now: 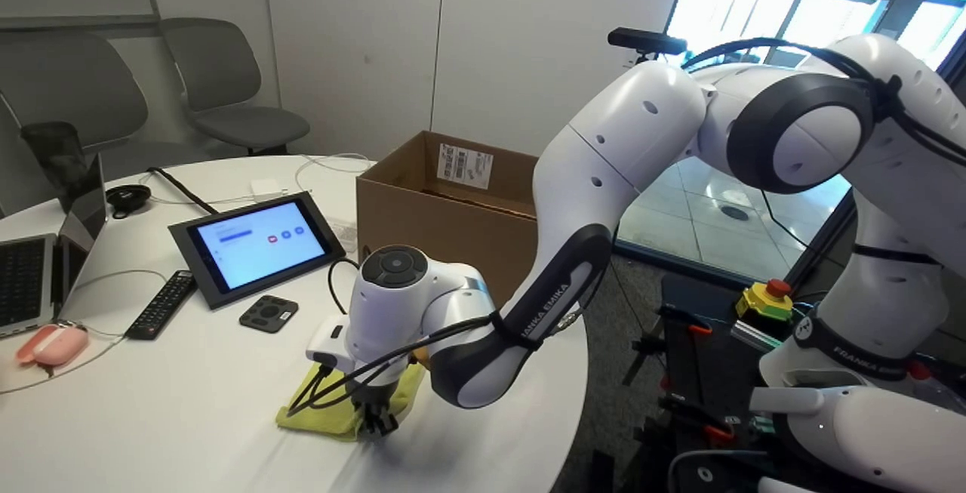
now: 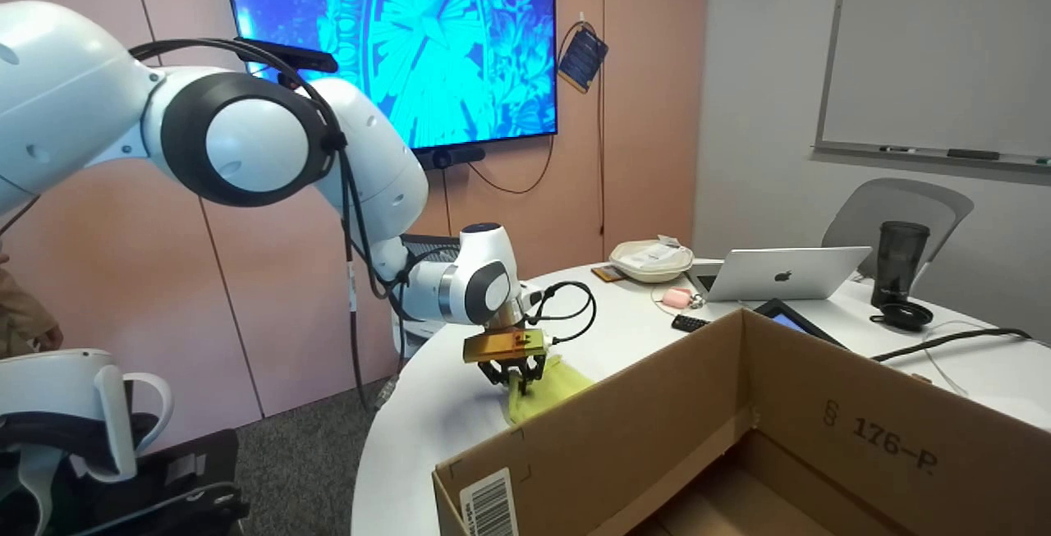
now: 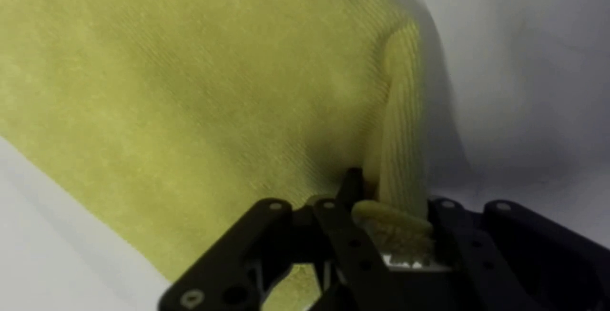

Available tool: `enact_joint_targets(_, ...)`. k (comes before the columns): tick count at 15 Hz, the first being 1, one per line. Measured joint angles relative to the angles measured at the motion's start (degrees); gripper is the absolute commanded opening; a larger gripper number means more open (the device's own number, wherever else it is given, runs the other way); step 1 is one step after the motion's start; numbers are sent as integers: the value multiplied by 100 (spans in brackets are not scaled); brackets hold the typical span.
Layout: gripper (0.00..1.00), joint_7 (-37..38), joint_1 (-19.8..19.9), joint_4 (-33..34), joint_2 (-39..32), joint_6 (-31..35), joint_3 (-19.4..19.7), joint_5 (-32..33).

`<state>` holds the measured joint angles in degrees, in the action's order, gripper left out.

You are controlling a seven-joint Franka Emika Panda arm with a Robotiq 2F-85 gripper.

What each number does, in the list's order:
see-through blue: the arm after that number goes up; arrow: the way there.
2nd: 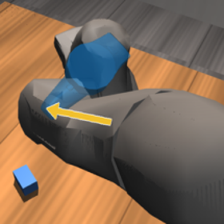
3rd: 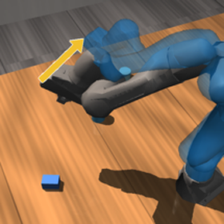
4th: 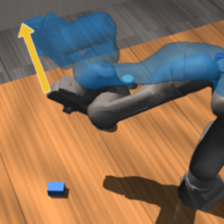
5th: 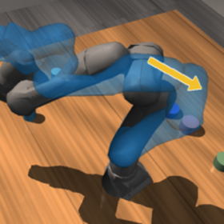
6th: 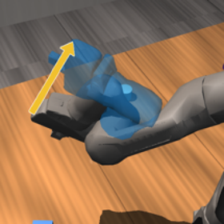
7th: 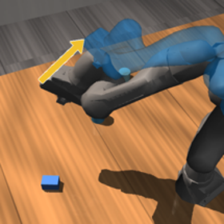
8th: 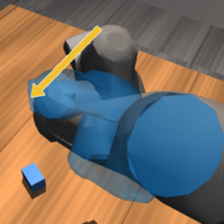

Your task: Put the marker in the towel, fold it then put it in the box

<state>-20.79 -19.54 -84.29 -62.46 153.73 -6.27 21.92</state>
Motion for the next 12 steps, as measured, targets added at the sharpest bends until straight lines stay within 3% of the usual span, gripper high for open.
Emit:
enact_joint_targets(6,8,741,98,-143,138,107,-5,-357)
enact_joint_targets(12,8,1651,400,-853,589,741,48,-947)
